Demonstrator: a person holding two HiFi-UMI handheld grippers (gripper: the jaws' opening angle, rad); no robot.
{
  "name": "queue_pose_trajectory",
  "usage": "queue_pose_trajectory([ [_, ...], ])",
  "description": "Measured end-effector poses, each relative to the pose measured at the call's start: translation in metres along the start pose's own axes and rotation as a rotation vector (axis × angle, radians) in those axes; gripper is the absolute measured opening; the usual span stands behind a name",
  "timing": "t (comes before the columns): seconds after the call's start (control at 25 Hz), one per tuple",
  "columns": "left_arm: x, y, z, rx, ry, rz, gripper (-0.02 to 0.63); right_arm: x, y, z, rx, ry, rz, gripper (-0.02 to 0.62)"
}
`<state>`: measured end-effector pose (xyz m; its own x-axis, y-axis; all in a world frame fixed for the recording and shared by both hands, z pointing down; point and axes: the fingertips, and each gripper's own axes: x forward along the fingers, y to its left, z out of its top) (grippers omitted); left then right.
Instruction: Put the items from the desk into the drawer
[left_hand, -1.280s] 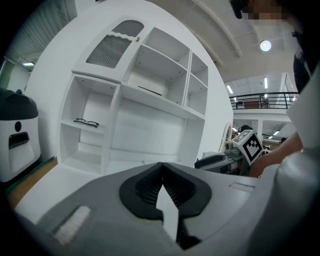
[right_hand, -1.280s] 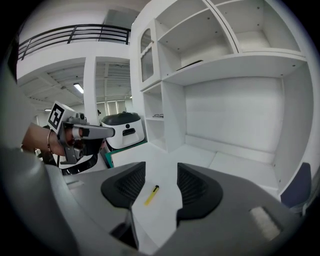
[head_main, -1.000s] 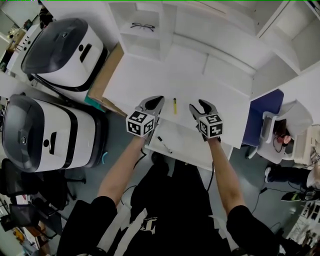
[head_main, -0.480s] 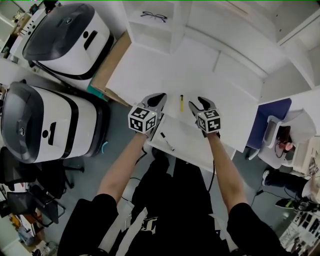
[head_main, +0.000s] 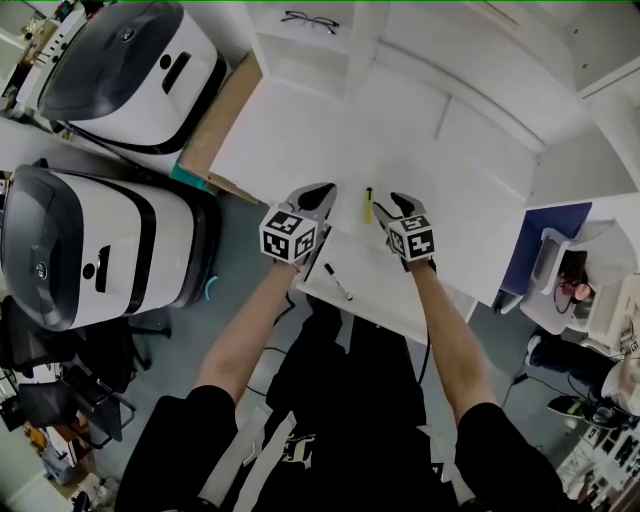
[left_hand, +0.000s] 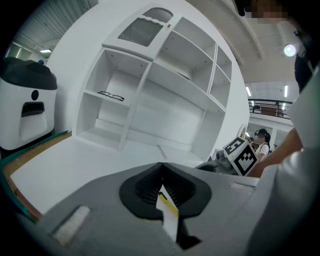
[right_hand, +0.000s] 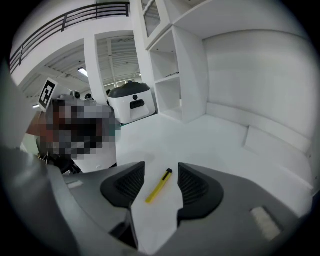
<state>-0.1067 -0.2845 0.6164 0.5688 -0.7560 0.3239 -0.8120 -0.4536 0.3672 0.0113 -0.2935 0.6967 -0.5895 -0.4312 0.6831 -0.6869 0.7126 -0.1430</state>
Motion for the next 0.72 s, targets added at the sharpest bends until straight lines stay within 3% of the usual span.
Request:
queue_pose_trajectory([
  [0.72, 0.026, 0.036, -0.029, -0.056, 0.054, -0.004, 0.0, 0.066, -0.006, -0.038, 0.041, 0.128, 0.002, 0.209],
])
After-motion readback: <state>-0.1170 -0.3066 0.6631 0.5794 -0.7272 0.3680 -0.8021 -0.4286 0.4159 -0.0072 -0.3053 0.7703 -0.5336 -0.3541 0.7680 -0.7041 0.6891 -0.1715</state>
